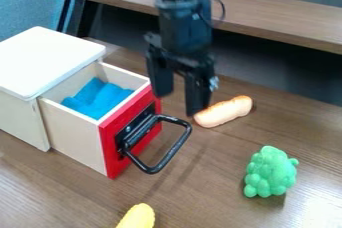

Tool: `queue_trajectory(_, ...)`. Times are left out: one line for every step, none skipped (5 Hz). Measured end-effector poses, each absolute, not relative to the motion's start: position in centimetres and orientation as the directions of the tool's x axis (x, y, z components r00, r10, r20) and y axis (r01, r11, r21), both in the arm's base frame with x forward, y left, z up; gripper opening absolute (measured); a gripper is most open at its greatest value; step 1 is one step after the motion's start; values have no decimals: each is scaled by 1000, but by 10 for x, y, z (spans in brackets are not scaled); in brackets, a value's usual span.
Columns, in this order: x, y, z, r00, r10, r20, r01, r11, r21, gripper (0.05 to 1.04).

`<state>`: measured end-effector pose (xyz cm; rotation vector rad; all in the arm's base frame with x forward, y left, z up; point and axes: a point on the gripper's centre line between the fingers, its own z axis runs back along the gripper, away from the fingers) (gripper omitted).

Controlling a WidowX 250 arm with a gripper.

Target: Open the drawer

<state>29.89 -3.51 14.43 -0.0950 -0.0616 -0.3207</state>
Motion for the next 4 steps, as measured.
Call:
queue_trajectory(292, -28, 160, 952, -291, 96, 300, 949, -100, 999)
queue_trajectory(291, -21, 167, 954, -275, 120, 287, 952, -104, 999)
queue_trajectory(287, -15, 172, 958, -254, 132, 269, 957, -108, 999)
queue_trajectory(287, -15, 171, 958, -257, 131, 272, 956, -113, 999)
